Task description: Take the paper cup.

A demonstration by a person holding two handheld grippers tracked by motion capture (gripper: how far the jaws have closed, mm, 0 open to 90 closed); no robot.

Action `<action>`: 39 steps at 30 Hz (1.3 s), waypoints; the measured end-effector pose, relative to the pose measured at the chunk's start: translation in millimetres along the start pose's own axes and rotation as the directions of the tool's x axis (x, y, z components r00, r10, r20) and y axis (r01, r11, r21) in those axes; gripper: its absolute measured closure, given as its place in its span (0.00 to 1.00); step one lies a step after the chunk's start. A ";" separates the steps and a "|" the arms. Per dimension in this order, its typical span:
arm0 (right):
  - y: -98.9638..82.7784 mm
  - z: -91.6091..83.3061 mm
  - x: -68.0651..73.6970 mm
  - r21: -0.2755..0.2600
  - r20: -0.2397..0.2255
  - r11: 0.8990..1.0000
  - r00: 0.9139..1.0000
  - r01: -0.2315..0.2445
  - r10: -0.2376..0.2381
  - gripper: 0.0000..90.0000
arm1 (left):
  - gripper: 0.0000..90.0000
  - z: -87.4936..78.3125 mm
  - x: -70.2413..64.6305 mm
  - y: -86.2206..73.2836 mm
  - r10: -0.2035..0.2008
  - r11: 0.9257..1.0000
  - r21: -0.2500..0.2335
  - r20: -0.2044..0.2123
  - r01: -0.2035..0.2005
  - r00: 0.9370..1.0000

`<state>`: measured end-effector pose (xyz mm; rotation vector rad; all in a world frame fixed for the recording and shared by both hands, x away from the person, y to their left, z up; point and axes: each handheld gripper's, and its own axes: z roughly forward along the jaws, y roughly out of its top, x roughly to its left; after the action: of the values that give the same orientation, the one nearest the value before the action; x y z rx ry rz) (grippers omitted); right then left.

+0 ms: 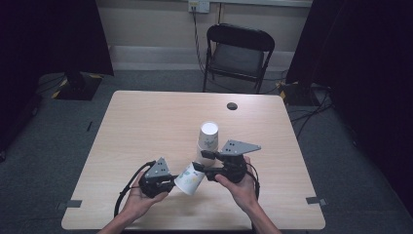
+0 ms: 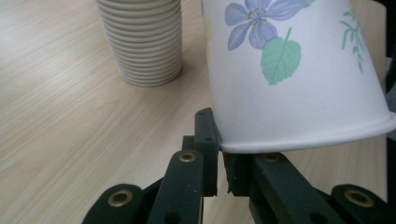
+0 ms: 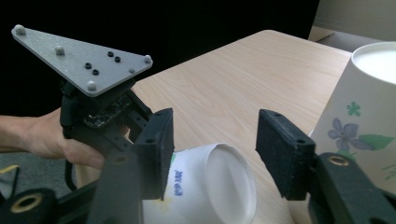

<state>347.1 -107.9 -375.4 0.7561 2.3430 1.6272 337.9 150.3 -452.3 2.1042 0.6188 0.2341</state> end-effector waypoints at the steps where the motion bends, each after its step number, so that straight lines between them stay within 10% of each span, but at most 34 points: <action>1: 0.5 -0.1 1.4 0.004 0.015 1.000 1.000 0.025 -0.025 0.60 | 0.95 0.6 0.7 -0.2 -0.002 1.000 0.004 -0.001 0.002 1.000; 11: -0.2 17.7 12.3 0.071 -0.070 0.985 0.986 0.155 -0.150 0.67 | 0.95 6.2 2.6 -1.5 -0.011 0.998 0.069 0.006 0.011 1.000; 16: -0.8 26.5 12.3 0.136 -0.116 0.970 0.976 0.201 -0.186 0.51 | 0.95 6.1 2.8 -2.0 -0.021 0.995 0.096 0.005 0.020 1.000; 39: -12.3 36.0 14.6 0.277 -0.211 0.867 0.906 0.414 -0.366 0.35 | 0.96 0.9 3.3 1.1 -0.048 0.996 0.073 0.038 0.045 0.998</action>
<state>346.5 -74.2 -398.4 0.1744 2.6805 1.1894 341.4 150.9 -452.2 2.1553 0.6609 0.1458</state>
